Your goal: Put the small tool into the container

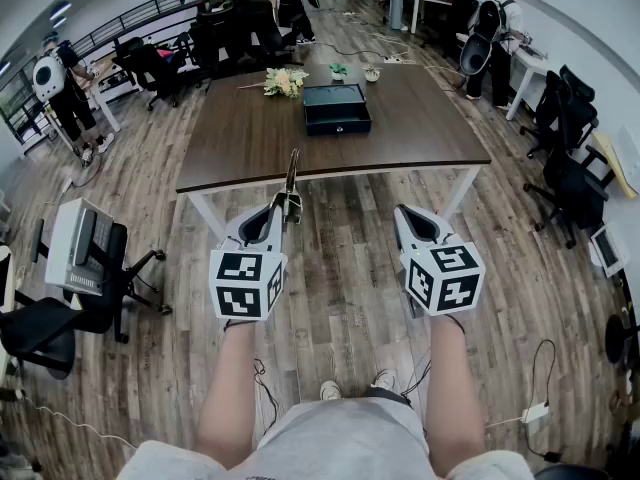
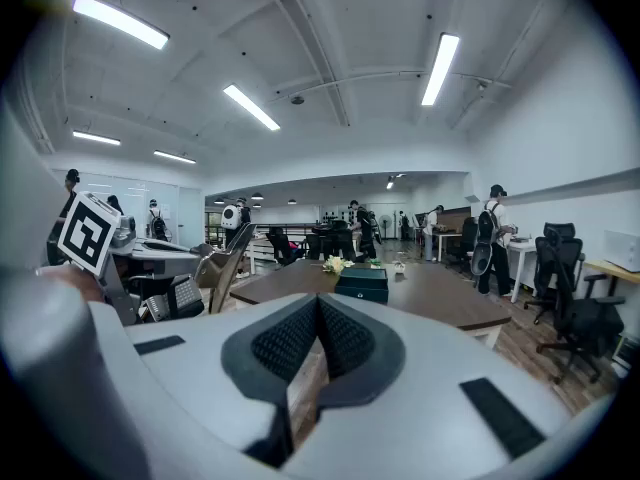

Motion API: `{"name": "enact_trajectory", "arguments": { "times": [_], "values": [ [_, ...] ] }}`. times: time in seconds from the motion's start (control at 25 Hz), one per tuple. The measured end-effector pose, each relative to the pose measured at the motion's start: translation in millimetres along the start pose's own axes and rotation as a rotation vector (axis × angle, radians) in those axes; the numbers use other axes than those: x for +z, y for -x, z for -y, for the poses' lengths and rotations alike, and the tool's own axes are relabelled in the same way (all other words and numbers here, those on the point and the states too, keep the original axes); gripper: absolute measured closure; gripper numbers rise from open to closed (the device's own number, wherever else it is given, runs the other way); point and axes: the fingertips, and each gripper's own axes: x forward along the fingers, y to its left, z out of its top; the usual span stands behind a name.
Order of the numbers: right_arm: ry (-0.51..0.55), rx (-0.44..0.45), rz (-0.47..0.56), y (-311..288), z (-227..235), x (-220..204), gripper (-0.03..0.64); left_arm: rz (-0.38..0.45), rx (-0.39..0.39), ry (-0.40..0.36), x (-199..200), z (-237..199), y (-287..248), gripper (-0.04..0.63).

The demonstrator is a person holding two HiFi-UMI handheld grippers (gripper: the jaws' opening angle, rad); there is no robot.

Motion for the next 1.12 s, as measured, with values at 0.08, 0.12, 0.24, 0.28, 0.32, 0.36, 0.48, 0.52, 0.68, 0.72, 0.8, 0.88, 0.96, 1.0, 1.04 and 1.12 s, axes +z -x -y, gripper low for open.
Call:
{"name": "enact_trajectory", "arguments": {
  "times": [0.08,0.12,0.24,0.28,0.32,0.36,0.48,0.52,0.68,0.72,0.8,0.88,0.96,1.0,1.04,1.12],
  "values": [
    [0.0,-0.001,-0.002,-1.8,-1.9,0.9,0.612,-0.001,-0.001,0.001,0.9,-2.9,-1.4,0.593],
    [0.0,-0.002,-0.003,-2.8,-2.9,1.2,0.612,-0.001,-0.001,0.001,1.2,-4.3,-2.2,0.594],
    [-0.001,-0.004,-0.004,-5.3,-4.2,1.4,0.612,-0.002,-0.006,0.0,1.1,-6.5,-4.6,0.594],
    [-0.002,-0.005,-0.004,-5.4,-4.0,0.9,0.612,-0.003,-0.009,-0.001,0.7,-6.0,-5.3,0.594],
    [-0.004,-0.007,-0.005,-5.4,-3.8,0.3,0.612,-0.004,-0.013,-0.003,0.1,-5.3,-5.9,0.593],
    [-0.004,-0.008,-0.005,-5.3,-3.8,-0.4,0.612,-0.005,-0.016,-0.004,-0.6,-4.9,-6.5,0.593],
    [-0.002,-0.007,-0.007,-5.7,-4.9,-1.3,0.612,-0.01,-0.023,-0.004,-2.4,-4.2,-9.0,0.594],
    [-0.002,-0.008,-0.007,-6.1,-4.7,-1.4,0.612,-0.011,-0.026,-0.005,-2.4,-3.5,-10.2,0.592],
    [-0.008,-0.008,-0.007,-9.8,-0.9,-1.3,0.612,-0.018,-0.038,-0.014,-1.2,-0.4,-16.5,0.593],
    [-0.009,-0.007,-0.005,-11.5,0.5,-0.7,0.612,-0.019,-0.038,-0.016,-0.6,-0.5,-18.3,0.594],
    [-0.012,-0.004,0.001,-15.5,3.1,0.6,0.612,-0.018,-0.034,-0.02,0.9,-1.7,-22.0,0.594],
    [-0.013,0.001,0.007,-20.3,5.5,1.7,0.612,-0.017,-0.03,-0.024,2.3,-2.9,-26.5,0.594],
    [-0.014,0.006,0.005,-25.9,8.1,1.0,0.612,-0.021,-0.028,-0.028,2.4,-3.5,-32.2,0.593],
    [-0.016,0.01,0.004,-29.2,9.7,0.1,0.612,-0.024,-0.028,-0.03,2.0,-3.6,-35.6,0.592],
    [-0.018,0.013,0.002,-32.8,11.5,-0.8,0.612,-0.027,-0.028,-0.032,1.6,-3.8,-39.2,0.593],
    [-0.024,0.019,0.001,-40.6,16.3,-1.9,0.612,-0.033,-0.03,-0.033,0.5,-4.4,-47.4,0.594]
  ]
}}
